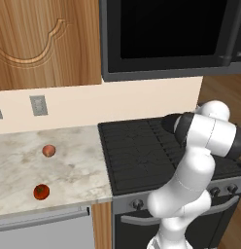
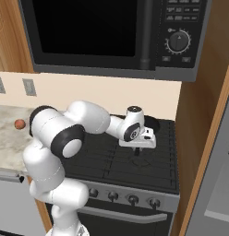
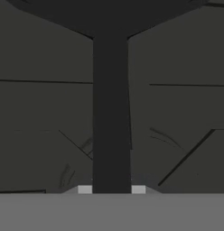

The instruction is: Place the pan on the rear right burner on the stove. Then place the tomato and the onion in the pan and turn on the rear right burner.

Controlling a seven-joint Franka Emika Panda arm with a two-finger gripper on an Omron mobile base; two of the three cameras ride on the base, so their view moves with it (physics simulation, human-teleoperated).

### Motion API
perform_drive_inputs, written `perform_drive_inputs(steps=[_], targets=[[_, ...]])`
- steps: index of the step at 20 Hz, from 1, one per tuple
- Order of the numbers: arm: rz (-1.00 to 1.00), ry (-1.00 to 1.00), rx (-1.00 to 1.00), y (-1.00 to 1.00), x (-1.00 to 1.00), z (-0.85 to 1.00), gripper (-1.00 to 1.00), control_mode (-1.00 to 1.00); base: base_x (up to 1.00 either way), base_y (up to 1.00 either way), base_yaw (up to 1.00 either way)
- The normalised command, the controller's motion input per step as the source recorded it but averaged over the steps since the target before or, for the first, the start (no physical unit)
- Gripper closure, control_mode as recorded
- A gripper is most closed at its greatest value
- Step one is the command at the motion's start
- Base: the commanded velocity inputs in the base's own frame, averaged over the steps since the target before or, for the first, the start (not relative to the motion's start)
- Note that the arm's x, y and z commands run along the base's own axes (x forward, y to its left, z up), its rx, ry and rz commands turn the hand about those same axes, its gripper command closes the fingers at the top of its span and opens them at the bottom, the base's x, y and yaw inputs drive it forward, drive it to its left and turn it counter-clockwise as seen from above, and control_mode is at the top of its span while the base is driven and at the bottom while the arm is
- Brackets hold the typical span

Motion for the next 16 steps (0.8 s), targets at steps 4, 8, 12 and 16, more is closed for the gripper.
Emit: perform_drive_inputs(steps=[4, 8, 12, 16], targets=[[0.0, 0.0, 0.0, 0.0, 0.0, 0.0, -1.0, -1.0, 0.0, 0.0, 0.0], [0.0, 0.0, 0.0, 0.0, -0.05, 0.03, -1.0, -1.0, 0.0, 0.0, 0.0], [0.0, -0.06, 0.0, 0.0, -0.36, 0.3, -1.0, -1.0, 0.0, 0.0, 0.0], [0.0, -0.12, 0.0, 0.0, -0.63, 0.43, -1.0, -1.0, 0.0, 0.0, 0.0]])
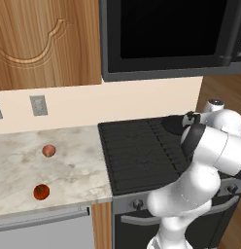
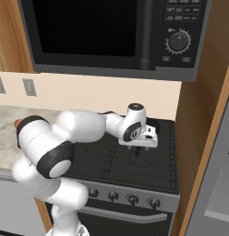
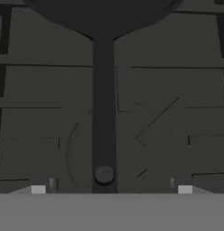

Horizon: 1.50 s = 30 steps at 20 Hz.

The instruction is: Place the pan on the rear right burner on the stove. Then place the tomato and the onion in the pan and turn on the rear right burner.

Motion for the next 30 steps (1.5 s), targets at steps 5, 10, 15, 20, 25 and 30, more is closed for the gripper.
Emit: perform_drive_inputs(steps=[5, 10, 15, 20, 25, 30], targets=[[0.0, -0.06, 0.0, 0.06, -0.56, 0.21, -1.0, -1.0, 0.0, 0.0, 0.0], [0.0, 0.0, 0.0, 0.41, -0.25, 0.1, -1.0, -1.0, 0.0, 0.0, 0.0], [0.0, -0.01, 0.0, 0.56, -0.16, 0.21, -1.0, -1.0, 0.0, 0.0, 0.0], [0.0, 0.0, 0.0, 0.46, -0.05, 0.23, -1.0, -1.0, 0.0, 0.0, 0.0], [0.0, -0.02, 0.0, 0.35, -0.09, 0.16, -1.0, -1.0, 0.0, 0.0, 0.0], [0.0, -0.01, 0.05, 0.33, -0.2, 0.17, -1.0, -1.0, 0.0, 0.0, 0.0]])
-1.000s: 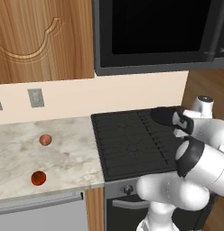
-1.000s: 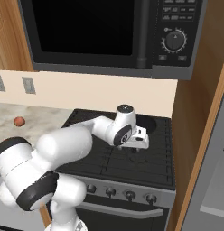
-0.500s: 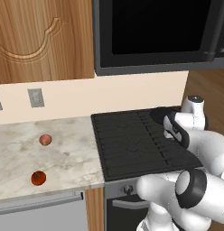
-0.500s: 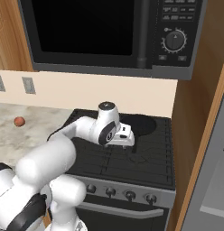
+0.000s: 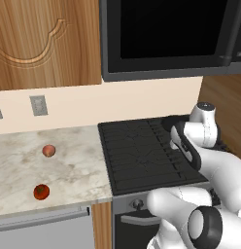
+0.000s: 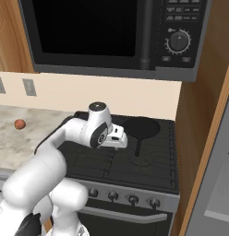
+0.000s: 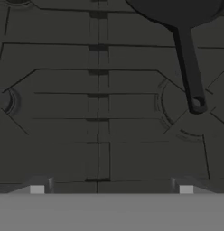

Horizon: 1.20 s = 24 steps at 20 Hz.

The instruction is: Place the pan on the rear right burner on the stove. Then place the tomato and the onion in the pan and turn on the rear right burner.

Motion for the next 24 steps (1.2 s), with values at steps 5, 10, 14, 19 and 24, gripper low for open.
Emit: perform_drive_inputs(steps=[5, 10, 14, 19, 24], targets=[[0.01, 0.0, 0.1, 0.35, -0.2, 0.12, -1.0, -1.0, 0.0, 0.0, 0.0], [0.0, -0.03, 0.03, 0.3, -0.01, 0.26, -1.0, -1.0, 0.0, 0.0, 0.0], [0.02, 0.0, 0.04, 0.44, -0.21, 0.17, -1.0, -1.0, 0.0, 0.0, 0.0], [0.09, 0.0, 0.0, 0.71, -0.12, 0.17, -1.0, -1.0, 0.0, 0.0, 0.0], [0.11, 0.0, 0.0, 0.82, -0.07, 0.21, -1.0, -1.0, 0.0, 0.0, 0.0]])
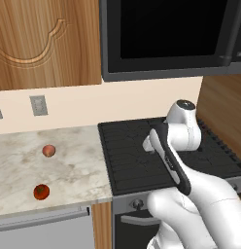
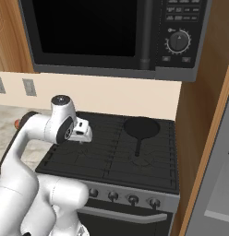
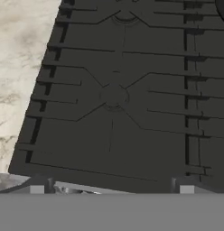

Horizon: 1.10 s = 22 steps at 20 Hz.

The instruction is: Place the pan on the rear right burner on the stove. Then place the tomato and the onion in the pan and turn on the rear right burner.

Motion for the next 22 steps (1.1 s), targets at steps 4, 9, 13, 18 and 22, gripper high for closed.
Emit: perform_drive_inputs(steps=[4, 9, 13, 18, 22], targets=[[0.11, 0.0, 0.0, 0.79, -0.06, 0.23, -1.0, -1.0, 0.0, 0.0, 0.0], [0.12, 0.0, 0.0, 0.8, -0.15, 0.26, -1.0, -1.0, 0.0, 0.0, 0.0], [0.16, 0.0, 0.0, 0.75, -0.17, 0.25, -1.0, -1.0, 0.0, 0.0, 0.0], [0.19, 0.0, 0.0, 0.75, -0.26, 0.19, -1.0, -1.0, 0.0, 0.0, 0.0], [0.2, 0.01, 0.0, 0.78, -0.28, 0.14, -1.0, -1.0, 0.0, 0.0, 0.0]])
